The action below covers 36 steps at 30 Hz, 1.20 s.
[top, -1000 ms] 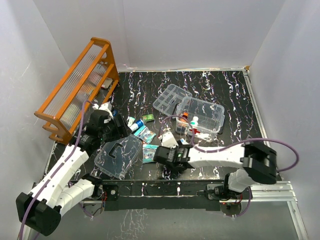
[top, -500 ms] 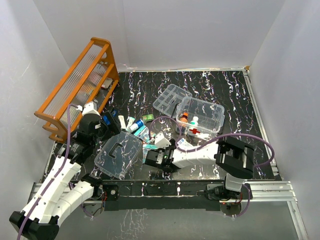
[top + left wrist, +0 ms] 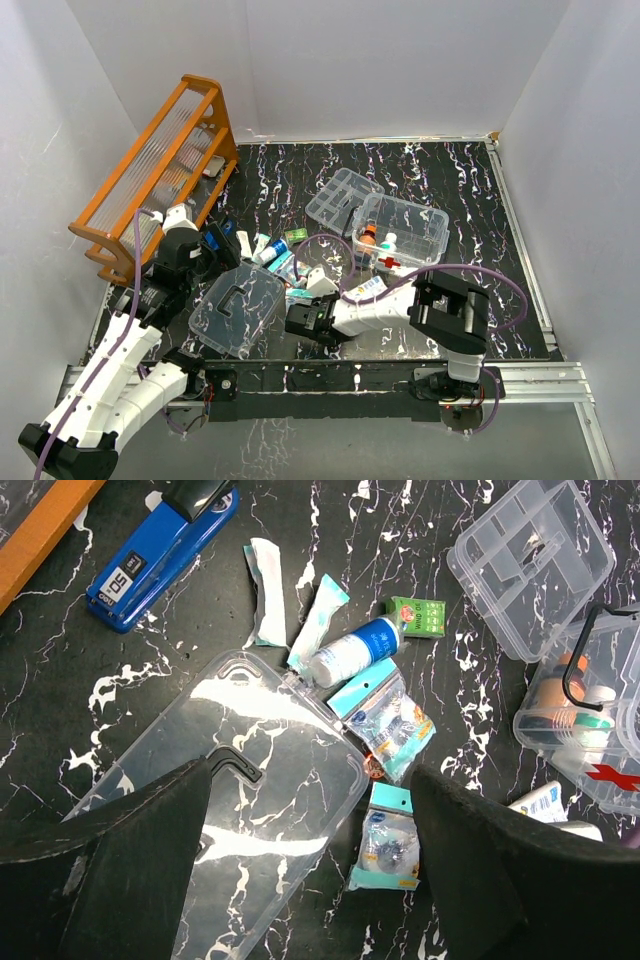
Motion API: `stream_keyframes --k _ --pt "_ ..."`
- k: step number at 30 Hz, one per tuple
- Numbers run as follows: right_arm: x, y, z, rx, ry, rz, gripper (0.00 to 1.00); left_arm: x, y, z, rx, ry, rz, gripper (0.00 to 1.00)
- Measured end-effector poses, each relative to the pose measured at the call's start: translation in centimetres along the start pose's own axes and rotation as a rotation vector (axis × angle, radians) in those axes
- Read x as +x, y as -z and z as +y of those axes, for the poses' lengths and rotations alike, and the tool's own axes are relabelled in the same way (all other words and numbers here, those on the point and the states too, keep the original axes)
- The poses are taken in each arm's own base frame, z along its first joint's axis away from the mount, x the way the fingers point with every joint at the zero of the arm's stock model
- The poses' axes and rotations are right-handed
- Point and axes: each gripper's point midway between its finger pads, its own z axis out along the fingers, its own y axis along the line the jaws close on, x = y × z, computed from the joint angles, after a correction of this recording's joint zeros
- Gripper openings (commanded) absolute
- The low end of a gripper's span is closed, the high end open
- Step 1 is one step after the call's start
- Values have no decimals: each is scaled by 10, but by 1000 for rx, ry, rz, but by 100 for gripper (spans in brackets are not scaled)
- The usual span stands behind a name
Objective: Organize the medicine kit
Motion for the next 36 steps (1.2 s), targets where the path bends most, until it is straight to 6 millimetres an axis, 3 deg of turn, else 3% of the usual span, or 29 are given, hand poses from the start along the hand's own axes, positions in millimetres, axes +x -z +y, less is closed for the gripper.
stream_keyframes --k 5,9,14,18,21,30,36 --pt "-15 8 1 -22 -34 -3 0 -3 1 0 -1 -4 -8 81" --pt "-34 26 -3 -139 -101 -12 0 -6 2 -2 4 0 -15 83" --pt "-83 59 -31 -394 -343 -74 0 -3 4 -10 43 1 9 88" --pt "-122 78 -68 -567 -535 -159 0 -2 7 -36 164 11 50 92" --pt "-138 88 -90 -658 -618 -205 0 0 10 -60 272 12 95 92" --pt "-169 114 -116 -905 -752 -266 0 7 28 -125 603 46 228 92" --pt "-184 109 -161 -909 -888 -310 0 4 40 -146 723 74 261 91"
